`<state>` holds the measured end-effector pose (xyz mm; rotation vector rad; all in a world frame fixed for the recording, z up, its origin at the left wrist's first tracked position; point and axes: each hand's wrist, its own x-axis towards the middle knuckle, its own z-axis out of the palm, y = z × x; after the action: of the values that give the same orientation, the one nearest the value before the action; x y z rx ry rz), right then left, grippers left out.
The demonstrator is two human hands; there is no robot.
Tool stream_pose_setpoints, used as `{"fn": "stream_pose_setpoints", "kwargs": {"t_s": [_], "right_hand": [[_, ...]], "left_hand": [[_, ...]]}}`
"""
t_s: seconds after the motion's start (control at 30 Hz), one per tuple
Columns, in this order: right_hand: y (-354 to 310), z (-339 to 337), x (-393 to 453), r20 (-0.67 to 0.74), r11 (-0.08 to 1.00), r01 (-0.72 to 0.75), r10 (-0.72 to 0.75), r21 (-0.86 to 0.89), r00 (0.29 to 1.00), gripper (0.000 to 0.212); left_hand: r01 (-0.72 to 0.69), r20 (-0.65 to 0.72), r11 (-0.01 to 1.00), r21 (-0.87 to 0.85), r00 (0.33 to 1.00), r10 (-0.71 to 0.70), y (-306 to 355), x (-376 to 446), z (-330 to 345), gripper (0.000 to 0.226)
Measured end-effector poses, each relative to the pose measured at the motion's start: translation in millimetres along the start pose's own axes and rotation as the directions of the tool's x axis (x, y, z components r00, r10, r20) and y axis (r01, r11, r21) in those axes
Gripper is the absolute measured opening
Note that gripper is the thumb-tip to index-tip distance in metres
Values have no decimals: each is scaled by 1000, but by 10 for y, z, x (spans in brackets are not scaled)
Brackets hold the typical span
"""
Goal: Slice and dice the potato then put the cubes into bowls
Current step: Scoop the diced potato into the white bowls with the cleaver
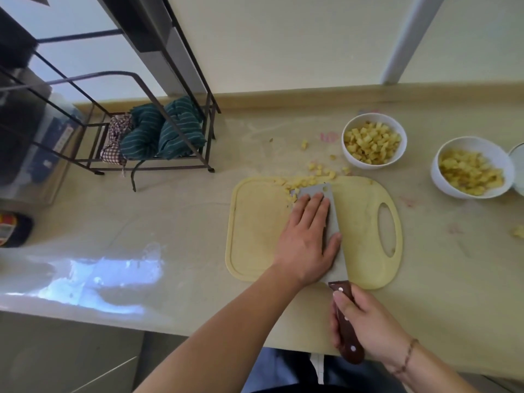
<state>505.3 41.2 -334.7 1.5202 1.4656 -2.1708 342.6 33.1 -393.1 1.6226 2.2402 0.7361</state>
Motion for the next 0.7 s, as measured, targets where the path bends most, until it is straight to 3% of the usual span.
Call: {"fn": "stream_pose_setpoints", "kwargs": {"t_s": [0.47, 0.7], "right_hand": [[-63, -327, -157, 78, 978, 157, -169, 141, 983, 27], [-184, -770, -503, 12, 933, 190, -203, 304, 979, 41]], "left_hand": [[43, 23, 996, 80, 999, -45, 383, 190, -144, 72], [-89, 127, 992, 95, 989, 77, 1045, 504, -183, 79]]}}
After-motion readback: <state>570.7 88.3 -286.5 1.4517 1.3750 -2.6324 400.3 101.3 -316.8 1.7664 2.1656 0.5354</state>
